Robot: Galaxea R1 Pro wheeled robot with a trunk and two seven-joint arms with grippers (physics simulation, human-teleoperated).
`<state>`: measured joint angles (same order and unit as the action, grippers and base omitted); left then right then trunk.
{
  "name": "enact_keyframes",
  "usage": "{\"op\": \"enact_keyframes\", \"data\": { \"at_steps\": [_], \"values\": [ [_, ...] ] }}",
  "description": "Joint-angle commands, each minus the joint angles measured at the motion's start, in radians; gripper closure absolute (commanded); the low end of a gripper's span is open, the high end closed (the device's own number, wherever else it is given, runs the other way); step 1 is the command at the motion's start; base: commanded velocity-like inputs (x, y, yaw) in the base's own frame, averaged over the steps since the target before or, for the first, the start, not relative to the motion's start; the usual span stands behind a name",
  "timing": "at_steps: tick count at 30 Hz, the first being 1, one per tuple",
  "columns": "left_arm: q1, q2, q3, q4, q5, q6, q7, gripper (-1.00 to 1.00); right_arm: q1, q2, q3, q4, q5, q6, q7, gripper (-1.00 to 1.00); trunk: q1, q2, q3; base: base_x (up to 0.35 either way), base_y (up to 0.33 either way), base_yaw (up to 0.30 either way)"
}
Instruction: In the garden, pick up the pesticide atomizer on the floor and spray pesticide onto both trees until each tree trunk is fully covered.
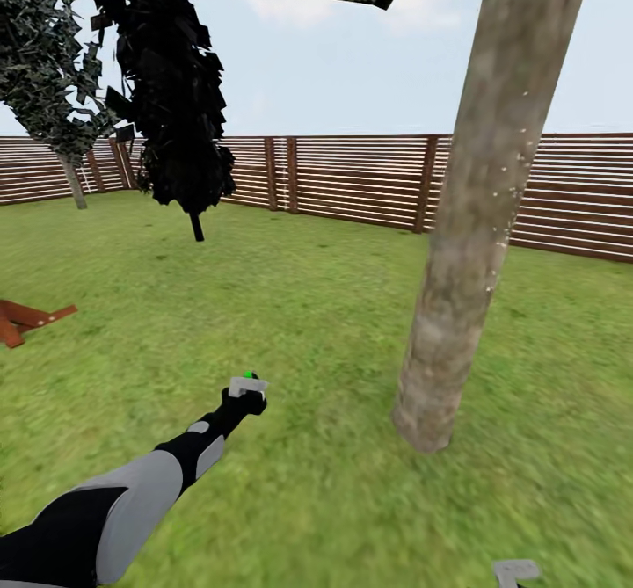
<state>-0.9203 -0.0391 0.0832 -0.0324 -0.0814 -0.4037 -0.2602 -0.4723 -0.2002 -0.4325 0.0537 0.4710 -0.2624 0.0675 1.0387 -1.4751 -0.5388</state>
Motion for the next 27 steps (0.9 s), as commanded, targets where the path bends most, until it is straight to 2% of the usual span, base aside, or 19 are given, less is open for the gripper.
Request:
{"op": "enact_keyframes", "data": {
  "at_steps": [1,9,15,23,27],
  "values": [
    [0.0,0.0,-0.001,-0.001,0.0,0.001,0.001,1.0,0.002,0.001,0.0,0.0,0.0,-0.001,0.0,-1.0,0.0,0.0,0.0,0.198,0.292,0.0],
    [0.0,-0.033,-0.003,-0.001,0.0,0.002,0.001,1.0,0.004,0.002,0.0,0.0,-0.001,-0.001,0.0,-1.0,0.0,0.0,0.0,0.224,0.27,-0.067],
    [0.0,-0.035,-0.001,-0.001,0.0,0.003,0.001,1.0,0.01,0.002,0.0,0.0,-0.001,-0.001,0.0,-1.0,0.0,0.0,0.0,0.19,0.28,-0.233],
    [0.0,-0.035,-0.001,-0.001,0.0,0.003,0.001,1.0,0.011,0.002,0.0,0.0,-0.001,-0.001,0.0,-1.0,0.0,0.0,0.0,0.133,0.304,-0.022],
    [0.0,-0.035,-0.001,-0.001,0.0,0.003,0.001,1.0,0.014,0.013,0.0,0.0,-0.001,-0.001,0.0,-1.0,0.0,0.0,0.0,0.129,0.305,-0.066]
  ]
}}
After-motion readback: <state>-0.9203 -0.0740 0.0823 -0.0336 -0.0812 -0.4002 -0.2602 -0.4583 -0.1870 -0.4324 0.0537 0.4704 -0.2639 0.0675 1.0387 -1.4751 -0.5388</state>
